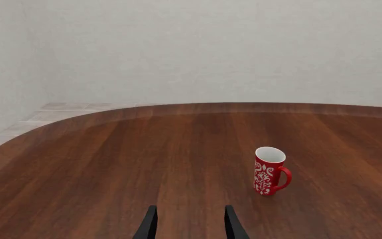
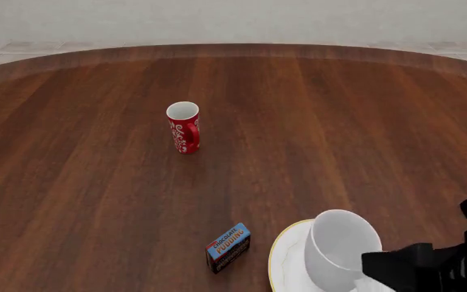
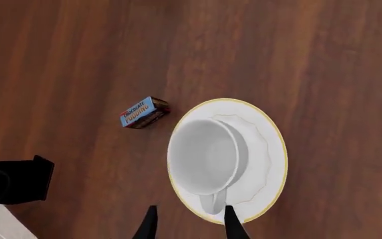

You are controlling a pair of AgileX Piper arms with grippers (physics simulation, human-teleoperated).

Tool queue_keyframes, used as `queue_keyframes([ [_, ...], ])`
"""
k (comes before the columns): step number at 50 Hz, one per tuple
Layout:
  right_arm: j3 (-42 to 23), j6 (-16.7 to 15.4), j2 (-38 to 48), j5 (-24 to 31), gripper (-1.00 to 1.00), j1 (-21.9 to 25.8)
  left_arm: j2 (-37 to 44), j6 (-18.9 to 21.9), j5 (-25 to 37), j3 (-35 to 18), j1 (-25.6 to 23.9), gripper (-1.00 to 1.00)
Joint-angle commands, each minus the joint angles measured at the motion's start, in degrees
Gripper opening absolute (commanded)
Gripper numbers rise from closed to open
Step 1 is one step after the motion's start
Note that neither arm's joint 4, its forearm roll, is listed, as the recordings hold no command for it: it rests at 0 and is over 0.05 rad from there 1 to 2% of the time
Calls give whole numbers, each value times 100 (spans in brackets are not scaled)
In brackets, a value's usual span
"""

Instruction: Put the white mug on the plate.

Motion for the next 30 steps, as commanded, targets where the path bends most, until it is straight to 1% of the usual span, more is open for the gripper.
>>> queue_keyframes([
  [1,-676,-329,-482,900,100,-202,-55,3,-9,61,3,100],
  [4,-736,-345,-514,996,100,-173,-53,2,-10,62,3,100],
  [5,-850,-399,-569,1120,100,-198,-20,2,-43,62,4,100],
  [14,-1302,-552,-730,1536,100,-230,-22,2,-43,62,2,100],
  [15,-1464,-622,-797,1671,100,-262,-54,1,-10,61,3,100],
  [18,-1600,-662,-832,1783,100,-241,-21,3,-43,62,3,100],
  [21,-1859,-710,-974,2064,100,-280,-21,3,-43,62,2,100],
  [25,-2040,-766,-1068,2209,100,-335,-53,3,-10,61,3,100],
  [30,-2103,-875,-1168,2216,100,-448,-21,2,-43,62,3,100],
])
